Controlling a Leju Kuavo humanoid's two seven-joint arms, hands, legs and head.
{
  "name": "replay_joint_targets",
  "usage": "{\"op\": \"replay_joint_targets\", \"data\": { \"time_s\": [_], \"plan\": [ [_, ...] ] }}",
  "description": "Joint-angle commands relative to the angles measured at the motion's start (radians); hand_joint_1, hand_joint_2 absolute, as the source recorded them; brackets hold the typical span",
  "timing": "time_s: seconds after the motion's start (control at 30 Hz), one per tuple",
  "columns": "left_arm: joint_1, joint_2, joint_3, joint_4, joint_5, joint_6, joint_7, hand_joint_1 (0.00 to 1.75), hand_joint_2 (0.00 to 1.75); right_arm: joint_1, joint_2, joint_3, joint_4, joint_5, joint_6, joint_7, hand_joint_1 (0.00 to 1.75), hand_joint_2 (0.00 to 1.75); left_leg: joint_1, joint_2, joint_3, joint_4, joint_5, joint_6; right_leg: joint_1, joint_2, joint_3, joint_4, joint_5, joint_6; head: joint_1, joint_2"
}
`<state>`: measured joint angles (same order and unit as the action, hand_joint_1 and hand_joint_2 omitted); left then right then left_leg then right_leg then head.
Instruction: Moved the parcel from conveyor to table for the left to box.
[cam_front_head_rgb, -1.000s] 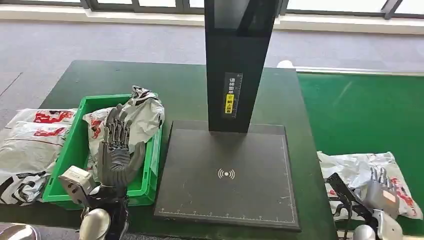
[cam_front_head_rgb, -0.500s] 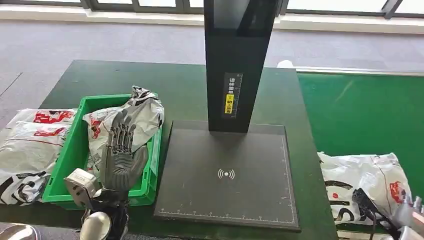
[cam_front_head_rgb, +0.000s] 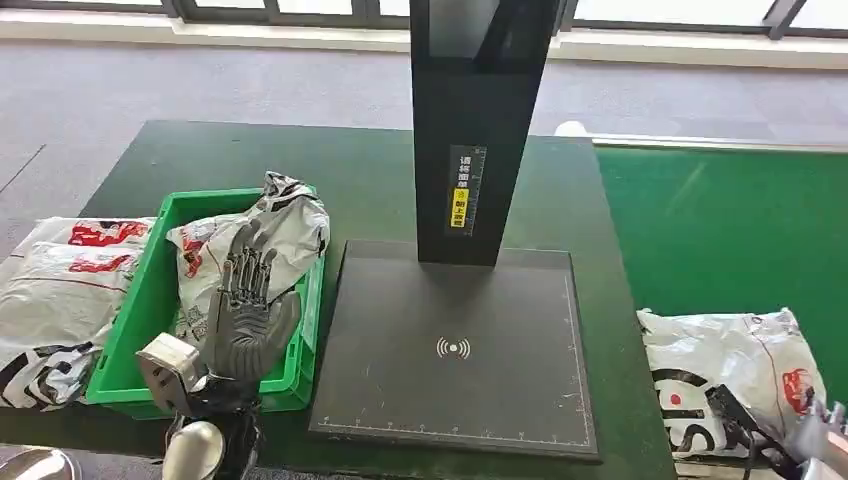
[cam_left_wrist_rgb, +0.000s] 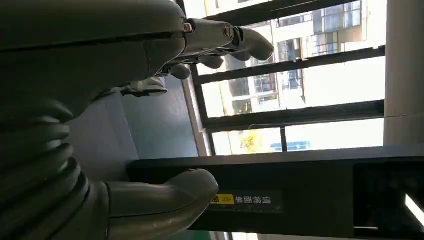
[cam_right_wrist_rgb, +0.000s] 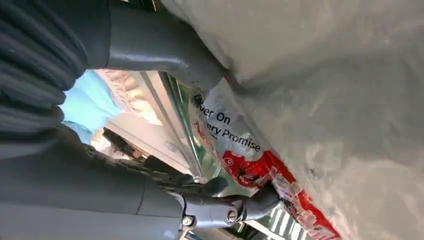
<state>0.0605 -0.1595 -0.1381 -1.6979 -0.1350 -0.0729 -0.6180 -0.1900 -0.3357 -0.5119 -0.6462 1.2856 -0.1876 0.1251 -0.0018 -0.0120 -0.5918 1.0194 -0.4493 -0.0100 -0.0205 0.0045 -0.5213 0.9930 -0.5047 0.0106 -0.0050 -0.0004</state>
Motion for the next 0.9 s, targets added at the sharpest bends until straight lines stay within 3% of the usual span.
{"op": "replay_joint_targets", "data": {
  "time_s": [0.03,0.23,0.6,0.9],
  "plan": [
    [-0.030,0.005,0.000,0.046,-0.017,-0.006,0.012,0.00,1.75,-0.039,0.043,-0.015,0.140,0.039,0.018,-0.027,1.75,1.75,0.002,-0.002,0.004,-0.007,0.003,-0.002,0.002,-0.004,0.006,-0.009,0.003,-0.002,0.000,0.000],
    [-0.008,-0.003,0.016,0.009,-0.025,0.017,0.014,0.00,1.75,-0.153,0.054,0.008,0.216,0.023,-0.048,-0.083,1.75,1.75,0.003,0.007,0.003,-0.003,0.001,0.001,0.003,0.004,0.005,-0.007,0.004,0.000,0.000,0.000],
    [-0.003,-0.006,0.015,0.001,-0.027,0.017,0.016,0.00,1.75,-0.141,0.070,0.009,0.205,0.012,-0.067,-0.087,1.75,1.75,0.004,0.005,0.004,-0.001,0.001,0.002,0.004,0.003,0.008,-0.006,0.004,0.002,0.000,0.000],
    [-0.011,-0.008,0.015,0.012,-0.031,0.011,0.015,0.00,1.75,-0.130,0.125,-0.001,0.166,-0.064,-0.108,-0.173,1.75,1.75,0.004,0.006,0.003,-0.001,0.002,0.003,0.004,0.004,0.006,-0.006,0.005,0.002,0.000,0.000]
  ]
}}
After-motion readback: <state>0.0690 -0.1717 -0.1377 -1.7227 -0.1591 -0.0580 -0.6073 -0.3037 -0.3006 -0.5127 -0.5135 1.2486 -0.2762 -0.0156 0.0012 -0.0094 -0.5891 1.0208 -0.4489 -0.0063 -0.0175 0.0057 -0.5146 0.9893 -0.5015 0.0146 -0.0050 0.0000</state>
